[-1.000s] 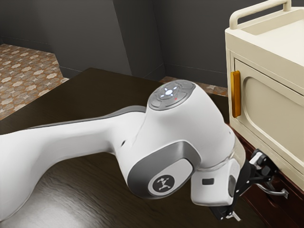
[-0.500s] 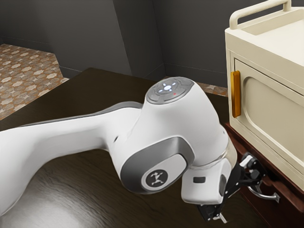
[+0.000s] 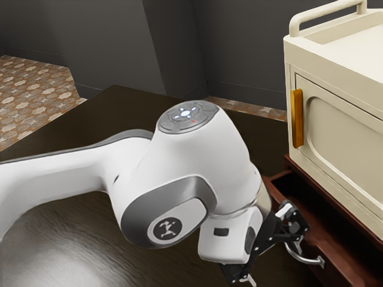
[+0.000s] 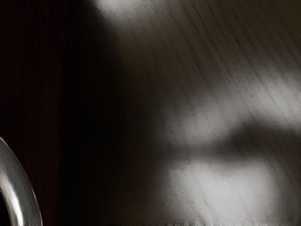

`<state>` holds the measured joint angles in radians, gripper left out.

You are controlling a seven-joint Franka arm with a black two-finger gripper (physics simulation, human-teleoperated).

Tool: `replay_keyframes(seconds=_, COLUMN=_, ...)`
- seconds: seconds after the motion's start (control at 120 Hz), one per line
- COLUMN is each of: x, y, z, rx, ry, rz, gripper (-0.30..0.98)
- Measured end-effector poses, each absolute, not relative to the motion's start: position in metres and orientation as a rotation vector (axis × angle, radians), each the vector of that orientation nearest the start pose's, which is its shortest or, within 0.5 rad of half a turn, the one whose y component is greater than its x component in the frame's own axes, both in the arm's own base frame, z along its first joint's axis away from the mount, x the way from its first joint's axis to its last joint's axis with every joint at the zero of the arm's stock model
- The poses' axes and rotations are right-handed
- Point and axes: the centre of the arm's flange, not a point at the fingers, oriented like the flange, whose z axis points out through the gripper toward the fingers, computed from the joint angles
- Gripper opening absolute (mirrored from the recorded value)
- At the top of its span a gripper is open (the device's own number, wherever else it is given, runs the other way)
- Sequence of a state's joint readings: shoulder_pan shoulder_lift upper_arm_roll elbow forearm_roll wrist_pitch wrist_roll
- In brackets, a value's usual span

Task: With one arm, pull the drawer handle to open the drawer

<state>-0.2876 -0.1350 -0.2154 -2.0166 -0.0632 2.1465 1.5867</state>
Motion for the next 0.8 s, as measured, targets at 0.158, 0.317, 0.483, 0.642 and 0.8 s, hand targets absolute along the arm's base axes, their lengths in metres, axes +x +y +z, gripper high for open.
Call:
replay_keyframes(seconds=0.158, x=0.464, y=-0.264, z=0.536, rx=-1.534, ry=2.592, rz=-0.348, gripper=0.69)
replay_keyframes(seconds=0.317, x=0.458, y=-0.26, z=0.542, rx=-1.529, ry=2.591, rz=-0.364, gripper=0.63)
replay_keyframes(seconds=0.483, x=0.452, y=-0.256, z=0.547, rx=-1.519, ry=2.591, rz=-0.367, gripper=0.59)
replay_keyframes(seconds=0.642, x=0.446, y=-0.252, z=0.546, rx=-1.51, ry=2.595, rz=-0.359, gripper=0.65)
replay_keyframes(seconds=0.8, x=0.437, y=-0.247, z=0.546, rx=-1.506, ry=2.599, rz=-0.36, gripper=0.66)
